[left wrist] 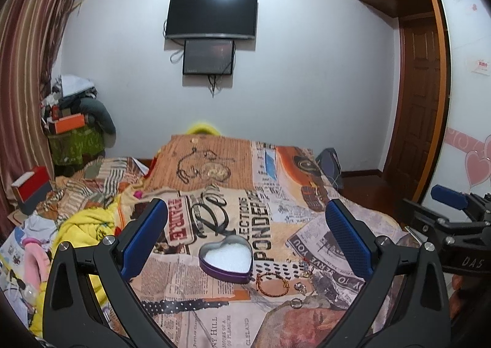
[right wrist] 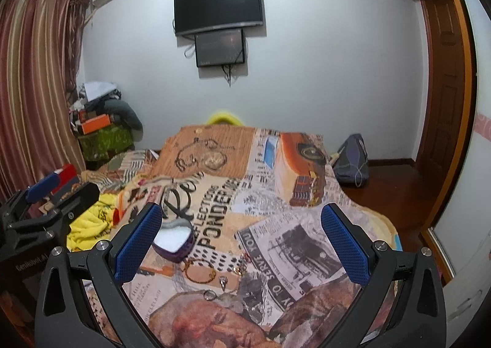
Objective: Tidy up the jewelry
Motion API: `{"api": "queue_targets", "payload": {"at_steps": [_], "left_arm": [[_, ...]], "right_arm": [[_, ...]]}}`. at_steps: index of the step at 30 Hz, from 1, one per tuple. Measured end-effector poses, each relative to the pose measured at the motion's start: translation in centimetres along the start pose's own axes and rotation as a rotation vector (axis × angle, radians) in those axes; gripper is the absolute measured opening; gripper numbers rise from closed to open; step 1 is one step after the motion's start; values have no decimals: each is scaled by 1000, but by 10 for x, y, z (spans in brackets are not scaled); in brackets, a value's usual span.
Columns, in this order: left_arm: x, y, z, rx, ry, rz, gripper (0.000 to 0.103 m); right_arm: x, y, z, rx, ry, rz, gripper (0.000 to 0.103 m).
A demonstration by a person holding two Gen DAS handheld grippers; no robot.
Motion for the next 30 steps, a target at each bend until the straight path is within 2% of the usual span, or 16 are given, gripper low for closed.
{"api": "queue_targets", "payload": {"at_steps": [8, 12, 19, 22, 26, 30], "left_arm": [[24, 6, 55, 32, 134, -13, 103], [44, 12, 86, 24, 212, -23, 103], [88, 23, 136, 52, 386, -53, 103], [105, 23, 151, 73, 451, -63, 103], [123, 14, 168, 93, 530, -56, 83], [132, 6, 180, 136, 565, -60, 70]], "right_arm": [[31, -15, 52, 23, 149, 2, 103], [49, -25, 80, 35, 234, 6, 103], [83, -43, 122, -7, 393, 50, 101], [93, -46, 133, -34, 435, 56, 92], [103, -41, 145, -102, 481, 57, 78], [109, -24, 153, -178, 509, 33, 62]]}}
Point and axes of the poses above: each gripper's, at about its wrist camera, not at the fingertips, and z roughly the way its jaws point, y to its left, x to its underside, the point moved 10 cm from there along z, roughly the way its jaws point, and after that the axes turned 13 degrees about y, right-handed, at the moved point
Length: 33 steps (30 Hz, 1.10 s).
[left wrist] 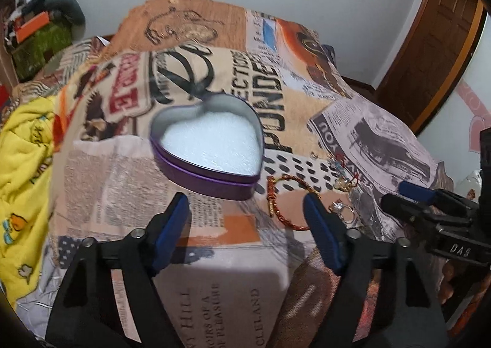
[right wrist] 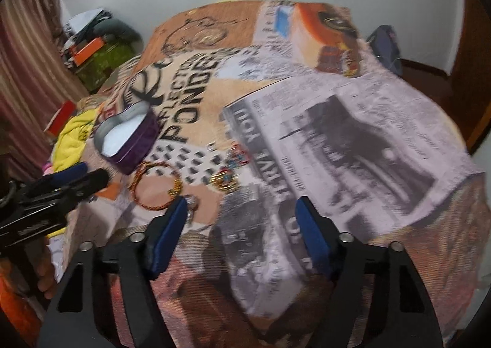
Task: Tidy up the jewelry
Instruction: 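Grasp the orange beaded bracelet with the left tool while the right tool grasps a silver ring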
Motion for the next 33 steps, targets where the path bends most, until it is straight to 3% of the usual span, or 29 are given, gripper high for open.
{"api": "queue_targets", "payload": {"at_steps": [5, 6, 8, 12, 17, 24, 33], "left_arm": [[3, -9, 16, 40, 52, 19, 46], [4, -11, 18, 52, 61, 22, 42], [4, -14, 20, 57, 66, 33, 39], [2, -21, 25, 75, 83, 47, 26], [1, -26, 35, 89, 96, 61, 24], [0, -24, 41, 73, 93, 54, 5], [-3, -26, 26, 67, 60, 57, 4]], "right_arm": [[0, 19, 14, -28, 26, -54, 58], [0, 22, 17, -34, 31, -63, 52], [-1, 26, 24, -50, 55, -76, 43], [0, 32, 34, -85, 86, -79, 38], [-1, 38, 41, -100, 101, -89, 29], [-2, 40, 48, -58, 94, -110, 14], [-5, 38, 32, -65, 72, -91, 14]]}}
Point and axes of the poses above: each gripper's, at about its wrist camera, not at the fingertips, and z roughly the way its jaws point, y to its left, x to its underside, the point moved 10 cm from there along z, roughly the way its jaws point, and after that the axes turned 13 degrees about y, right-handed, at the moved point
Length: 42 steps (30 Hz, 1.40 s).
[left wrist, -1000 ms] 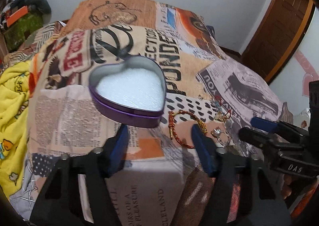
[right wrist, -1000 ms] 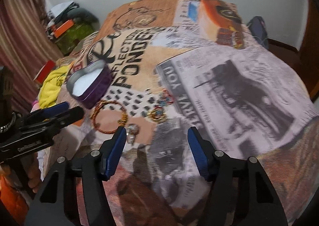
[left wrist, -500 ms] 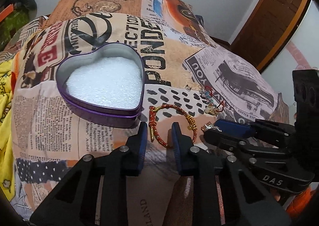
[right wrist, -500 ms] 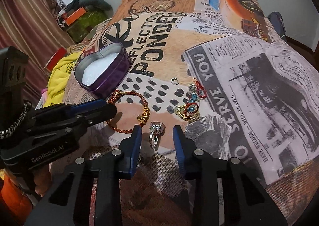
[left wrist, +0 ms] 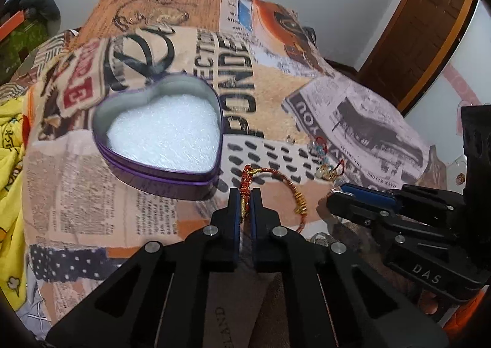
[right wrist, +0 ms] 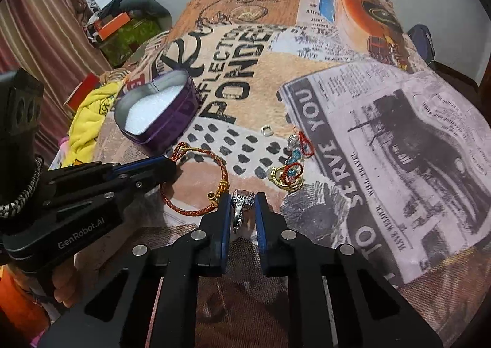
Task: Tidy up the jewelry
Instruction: 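Grasp the orange beaded bracelet with the left tool while the right tool grasps a silver ring, then carry the bracelet into the heart tin with the left tool while the right tool drops the ring in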
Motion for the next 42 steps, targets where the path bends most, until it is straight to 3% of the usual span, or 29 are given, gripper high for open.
{"api": "queue_targets", "payload": {"at_steps": [14, 25, 32, 42], "left_arm": [[-23, 10, -89, -45, -202, -4, 4], [-45, 38, -134, -104, -310, 18, 4], [-54, 59, -129, -104, -301, 17, 4], [-51, 71, -77, -44, -185, 25, 4]], "right_arm": [[-23, 20, -53, 26, -134, -10, 14], [-56, 59, -81, 3, -234, -69, 14], [-77, 76, -71, -1, -247, -101, 14], [-95, 80, -28, -10, -174, -111, 14]]}}
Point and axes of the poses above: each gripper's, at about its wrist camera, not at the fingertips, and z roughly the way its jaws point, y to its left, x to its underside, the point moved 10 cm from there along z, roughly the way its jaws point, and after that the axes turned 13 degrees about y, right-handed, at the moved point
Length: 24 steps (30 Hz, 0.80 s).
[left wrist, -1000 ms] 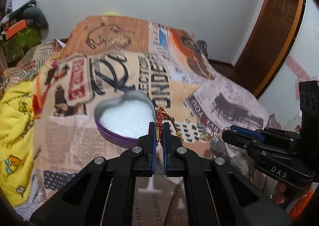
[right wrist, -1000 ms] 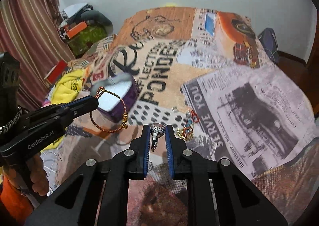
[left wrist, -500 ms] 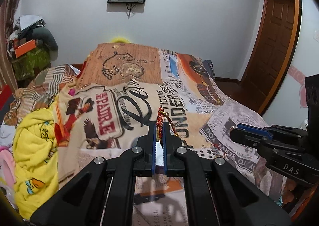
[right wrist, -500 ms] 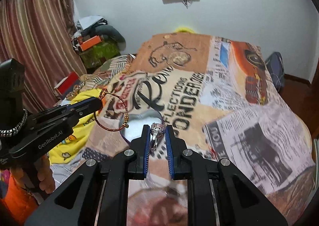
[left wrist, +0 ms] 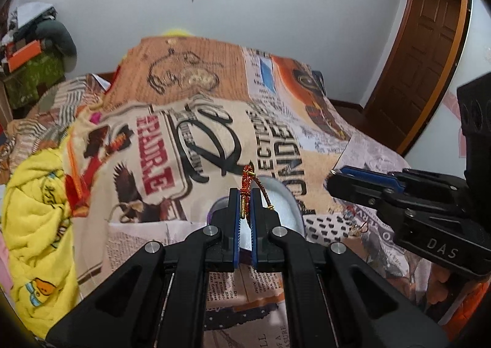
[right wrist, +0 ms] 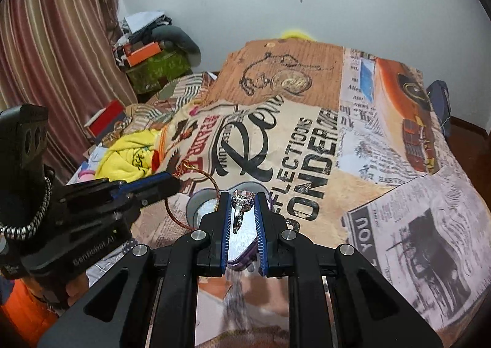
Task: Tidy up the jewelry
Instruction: 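Carry the bracelet into the heart tin with the left tool while the right tool drops the ring in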
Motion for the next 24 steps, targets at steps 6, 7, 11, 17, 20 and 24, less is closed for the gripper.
{"api": "queue_targets", "payload": {"at_steps": [6, 7, 11, 17, 20, 24], "left_arm": [[4, 2, 21, 11, 37, 6, 4], [4, 3, 22, 10, 40, 8, 4], [6, 6, 27, -22, 50, 24, 4], [7, 14, 25, -57, 44, 25, 4], [7, 19, 17, -92, 28, 31, 8], [7, 27, 6, -112, 12, 19, 14]], "right_arm": [[2, 1, 21, -13, 53, -2, 14], [2, 1, 23, -12, 59, -4, 14], [3, 4, 34, -10, 85, -18, 14], [3, 9, 44, -13, 109, -31, 14], [3, 12, 46, -24, 119, -42, 14], [3, 20, 50, -28, 131, -68, 14]]}}
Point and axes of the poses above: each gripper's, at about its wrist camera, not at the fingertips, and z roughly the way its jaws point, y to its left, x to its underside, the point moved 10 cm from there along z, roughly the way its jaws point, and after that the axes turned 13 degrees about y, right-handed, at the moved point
